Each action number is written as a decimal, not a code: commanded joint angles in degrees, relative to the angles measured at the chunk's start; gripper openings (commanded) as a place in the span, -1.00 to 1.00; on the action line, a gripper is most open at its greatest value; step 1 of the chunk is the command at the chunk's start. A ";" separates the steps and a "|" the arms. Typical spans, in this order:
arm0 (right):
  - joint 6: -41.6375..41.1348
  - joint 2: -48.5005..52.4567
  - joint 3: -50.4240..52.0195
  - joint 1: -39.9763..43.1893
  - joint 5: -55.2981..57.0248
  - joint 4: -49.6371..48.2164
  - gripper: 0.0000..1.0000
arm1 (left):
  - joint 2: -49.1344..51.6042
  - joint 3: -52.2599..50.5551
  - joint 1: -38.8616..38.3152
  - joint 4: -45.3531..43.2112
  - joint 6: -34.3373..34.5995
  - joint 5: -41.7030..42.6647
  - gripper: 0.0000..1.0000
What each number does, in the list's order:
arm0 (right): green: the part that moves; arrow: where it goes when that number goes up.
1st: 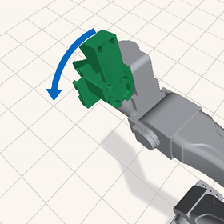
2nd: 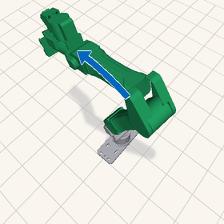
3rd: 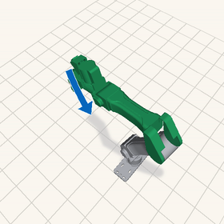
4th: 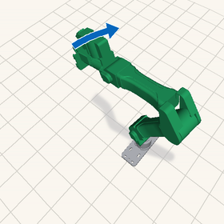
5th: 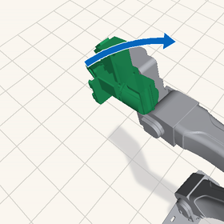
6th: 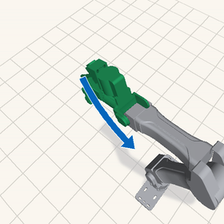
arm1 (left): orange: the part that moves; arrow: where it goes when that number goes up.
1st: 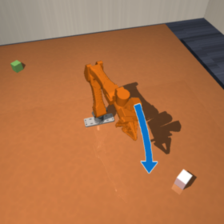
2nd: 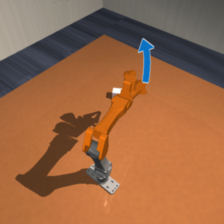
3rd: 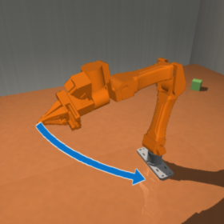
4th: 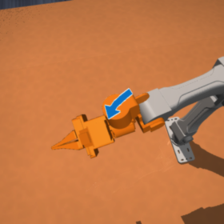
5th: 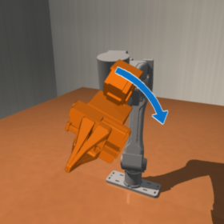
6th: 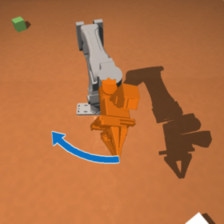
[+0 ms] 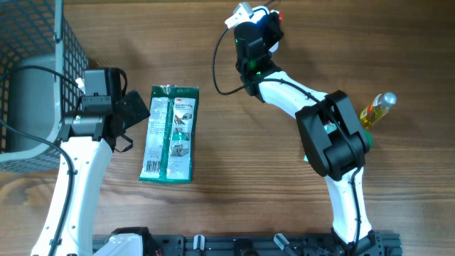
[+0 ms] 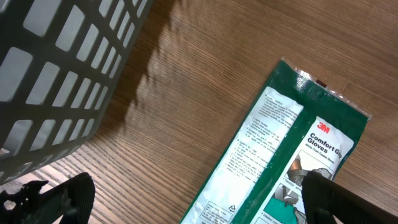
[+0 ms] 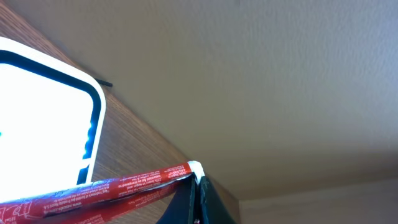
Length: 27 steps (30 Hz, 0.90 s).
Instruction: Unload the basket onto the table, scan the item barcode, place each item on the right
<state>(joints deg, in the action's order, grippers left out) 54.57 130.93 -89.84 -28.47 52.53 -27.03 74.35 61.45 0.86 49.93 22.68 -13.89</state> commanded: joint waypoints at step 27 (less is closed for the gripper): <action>-92.13 -28.15 11.47 8.68 -33.86 91.89 0.30 | 0.02 0.52 0.22 -0.13 0.52 -0.72 1.00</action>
<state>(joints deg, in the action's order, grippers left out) -29.71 102.41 -81.87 -20.10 23.31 66.19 74.37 61.45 0.86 49.93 22.65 -13.87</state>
